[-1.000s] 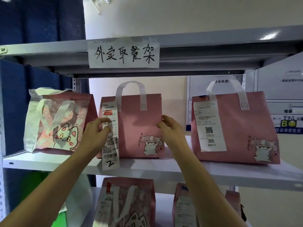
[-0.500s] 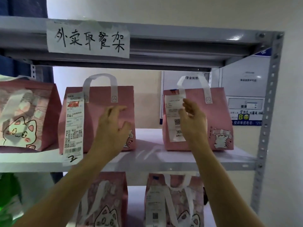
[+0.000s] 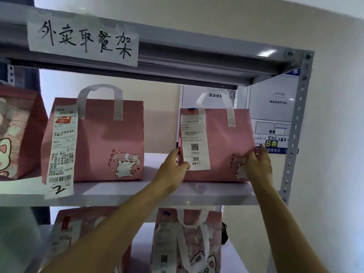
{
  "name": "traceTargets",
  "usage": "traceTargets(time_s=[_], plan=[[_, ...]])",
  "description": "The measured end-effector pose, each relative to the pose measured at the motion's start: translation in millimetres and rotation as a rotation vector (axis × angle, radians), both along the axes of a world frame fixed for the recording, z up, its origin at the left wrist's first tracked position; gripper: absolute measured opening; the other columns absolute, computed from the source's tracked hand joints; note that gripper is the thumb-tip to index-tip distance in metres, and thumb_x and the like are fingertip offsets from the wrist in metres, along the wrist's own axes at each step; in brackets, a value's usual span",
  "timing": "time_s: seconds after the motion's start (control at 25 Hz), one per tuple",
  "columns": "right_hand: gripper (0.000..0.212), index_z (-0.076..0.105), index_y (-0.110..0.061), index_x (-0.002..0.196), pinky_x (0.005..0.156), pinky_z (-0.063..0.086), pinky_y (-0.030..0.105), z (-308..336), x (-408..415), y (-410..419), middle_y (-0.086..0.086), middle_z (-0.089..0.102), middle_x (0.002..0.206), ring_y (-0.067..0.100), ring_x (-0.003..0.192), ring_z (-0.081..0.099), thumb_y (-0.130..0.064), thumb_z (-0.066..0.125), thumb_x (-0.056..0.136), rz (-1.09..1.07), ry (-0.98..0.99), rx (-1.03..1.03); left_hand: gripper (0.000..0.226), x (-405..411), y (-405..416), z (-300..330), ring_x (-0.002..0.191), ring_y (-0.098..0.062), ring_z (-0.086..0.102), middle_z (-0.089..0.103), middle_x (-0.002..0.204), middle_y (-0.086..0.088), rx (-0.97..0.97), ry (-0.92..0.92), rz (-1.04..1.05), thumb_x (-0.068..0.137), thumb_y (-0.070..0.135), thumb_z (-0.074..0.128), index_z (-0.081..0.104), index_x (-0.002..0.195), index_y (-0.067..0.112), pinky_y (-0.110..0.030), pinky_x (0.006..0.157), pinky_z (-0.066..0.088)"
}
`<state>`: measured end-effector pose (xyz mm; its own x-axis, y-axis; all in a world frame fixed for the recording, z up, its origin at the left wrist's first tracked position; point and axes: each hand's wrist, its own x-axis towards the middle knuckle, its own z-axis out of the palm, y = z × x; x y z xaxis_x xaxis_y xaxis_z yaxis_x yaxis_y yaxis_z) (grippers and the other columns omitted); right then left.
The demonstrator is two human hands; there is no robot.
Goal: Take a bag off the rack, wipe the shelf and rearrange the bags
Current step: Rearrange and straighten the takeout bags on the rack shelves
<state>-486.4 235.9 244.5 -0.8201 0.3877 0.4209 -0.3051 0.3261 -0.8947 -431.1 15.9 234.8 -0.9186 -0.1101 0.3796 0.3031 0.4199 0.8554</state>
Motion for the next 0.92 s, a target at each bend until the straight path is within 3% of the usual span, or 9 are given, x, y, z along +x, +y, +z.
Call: traceTargets(time_s=[0.08, 0.16, 0.24, 0.32, 0.4, 0.48, 0.56, 0.72, 0.92], plan=[[0.049, 0.050, -0.022, 0.138, 0.089, 0.057, 0.055, -4, -1, 5, 0.006, 0.066, 0.122, 0.026, 0.100, 0.066, -0.032, 0.041, 0.091, 0.020, 0.003, -0.025, 0.059, -1, 3, -1, 0.114, -0.011, 0.060, 0.058, 0.135, 0.014, 0.020, 0.017, 0.002, 0.093, 0.015, 0.053, 0.035, 0.146, 0.034, -0.026, 0.088, 0.046], [0.038, 0.057, -0.022, 0.133, 0.085, 0.058, 0.052, -5, 8, 6, 0.001, 0.068, 0.109, 0.021, 0.089, 0.065, -0.025, 0.041, 0.098, 0.012, 0.040, -0.061, 0.059, 3, 4, -3, 0.105, -0.003, 0.060, 0.059, 0.128, 0.018, 0.043, 0.046, 0.005, 0.093, 0.011, 0.054, 0.036, 0.145, 0.034, -0.016, 0.077, 0.044], [0.038, 0.056, -0.021, 0.137, 0.081, 0.058, 0.044, -10, 20, 9, -0.001, 0.065, 0.110, 0.013, 0.085, 0.062, -0.021, 0.039, 0.102, 0.004, 0.087, -0.101, 0.059, 8, 4, -9, 0.100, 0.008, 0.057, 0.058, 0.120, 0.023, 0.055, 0.081, 0.008, 0.093, 0.009, 0.054, 0.037, 0.144, 0.036, -0.012, 0.076, 0.044], [0.038, 0.058, -0.023, 0.135, 0.073, 0.056, 0.034, -16, 34, 13, -0.006, 0.065, 0.102, 0.003, 0.078, 0.059, -0.020, 0.037, 0.103, -0.029, 0.128, -0.115, 0.061, 19, 4, -13, 0.101, 0.011, 0.055, 0.060, 0.120, 0.023, 0.077, 0.104, 0.007, 0.093, 0.009, 0.054, 0.038, 0.143, 0.039, -0.017, 0.082, 0.048], [0.039, 0.064, -0.028, 0.127, 0.070, 0.055, 0.032, -18, 53, 14, -0.010, 0.066, 0.096, 0.005, 0.079, 0.062, -0.018, 0.037, 0.101, -0.069, 0.188, -0.131, 0.061, 37, 4, -15, 0.108, 0.006, 0.057, 0.060, 0.128, 0.018, 0.094, 0.127, -0.010, 0.093, 0.010, 0.054, 0.038, 0.142, 0.041, -0.024, 0.090, 0.050], [0.037, 0.067, -0.035, 0.115, 0.079, 0.060, 0.041, -24, 71, 14, -0.007, 0.068, 0.100, 0.013, 0.089, 0.067, -0.020, 0.038, 0.098, -0.084, 0.249, -0.169, 0.059, 62, 4, -16, 0.112, 0.003, 0.057, 0.059, 0.132, 0.015, 0.094, 0.156, -0.030, 0.094, 0.010, 0.054, 0.039, 0.142, 0.040, -0.019, 0.087, 0.049], [0.033, 0.069, -0.031, 0.109, 0.087, 0.059, 0.046, -32, 93, 13, -0.004, 0.071, 0.102, 0.018, 0.095, 0.068, -0.021, 0.041, 0.097, -0.116, 0.303, -0.219, 0.056, 94, 3, -13, 0.109, 0.007, 0.055, 0.057, 0.134, 0.013, 0.079, 0.187, -0.045, 0.095, 0.010, 0.055, 0.039, 0.142, 0.038, -0.011, 0.079, 0.048], [0.029, 0.071, -0.018, 0.108, 0.088, 0.059, 0.039, -53, 150, 3, -0.001, 0.072, 0.099, 0.014, 0.092, 0.068, -0.013, 0.045, 0.095, -0.162, 0.351, -0.237, 0.053, 164, -8, -13, 0.100, 0.016, 0.053, 0.053, 0.134, 0.012, 0.034, 0.246, -0.017, 0.096, 0.013, 0.055, 0.040, 0.144, 0.030, 0.001, 0.070, 0.045], [0.028, 0.069, -0.018, 0.108, 0.085, 0.060, 0.036, -96, 221, -6, 0.001, 0.071, 0.101, 0.019, 0.097, 0.069, -0.013, 0.045, 0.094, -0.148, 0.306, -0.250, 0.054, 236, -19, -51, 0.112, -0.003, 0.057, 0.053, 0.135, 0.010, 0.022, 0.234, 0.009, 0.094, 0.019, 0.057, 0.039, 0.143, 0.031, -0.022, 0.089, 0.053]])
